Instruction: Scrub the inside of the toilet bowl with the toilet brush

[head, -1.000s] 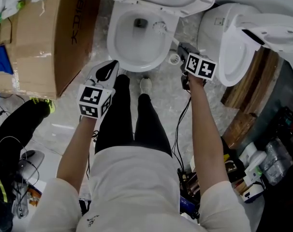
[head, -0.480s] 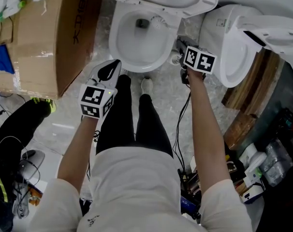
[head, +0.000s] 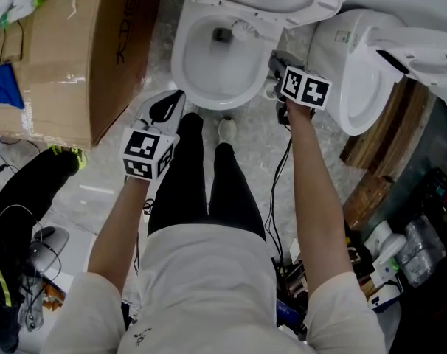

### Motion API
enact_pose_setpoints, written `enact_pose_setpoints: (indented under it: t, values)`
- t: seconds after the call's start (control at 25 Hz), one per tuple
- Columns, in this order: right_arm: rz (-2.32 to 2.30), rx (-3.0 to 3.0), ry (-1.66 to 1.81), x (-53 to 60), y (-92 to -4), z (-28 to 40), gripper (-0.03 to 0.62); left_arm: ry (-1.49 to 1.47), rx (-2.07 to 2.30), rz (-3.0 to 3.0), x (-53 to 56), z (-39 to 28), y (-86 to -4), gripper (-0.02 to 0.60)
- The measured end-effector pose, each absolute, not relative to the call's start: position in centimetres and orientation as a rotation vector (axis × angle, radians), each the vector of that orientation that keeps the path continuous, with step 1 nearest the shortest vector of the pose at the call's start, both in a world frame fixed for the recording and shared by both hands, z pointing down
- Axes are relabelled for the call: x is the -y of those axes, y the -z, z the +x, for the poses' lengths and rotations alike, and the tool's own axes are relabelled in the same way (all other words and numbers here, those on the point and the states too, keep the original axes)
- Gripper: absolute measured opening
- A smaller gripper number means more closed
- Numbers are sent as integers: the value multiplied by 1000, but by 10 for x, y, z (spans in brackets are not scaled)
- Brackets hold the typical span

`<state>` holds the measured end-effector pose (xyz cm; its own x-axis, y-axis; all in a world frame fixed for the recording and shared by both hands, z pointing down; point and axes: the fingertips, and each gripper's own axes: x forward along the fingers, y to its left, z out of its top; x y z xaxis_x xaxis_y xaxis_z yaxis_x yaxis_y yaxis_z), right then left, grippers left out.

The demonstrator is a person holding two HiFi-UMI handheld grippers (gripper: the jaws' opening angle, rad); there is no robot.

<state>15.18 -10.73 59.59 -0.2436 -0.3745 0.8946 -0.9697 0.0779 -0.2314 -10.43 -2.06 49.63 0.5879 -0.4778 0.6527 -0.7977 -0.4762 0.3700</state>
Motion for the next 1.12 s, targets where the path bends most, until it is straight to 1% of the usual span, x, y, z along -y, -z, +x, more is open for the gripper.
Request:
enact_pose_setpoints:
  t: [1.12]
  values:
    - [1311, 1810, -1184, 118, -600, 83, 149, -625, 1051, 2127, 13, -127, -498, -11]
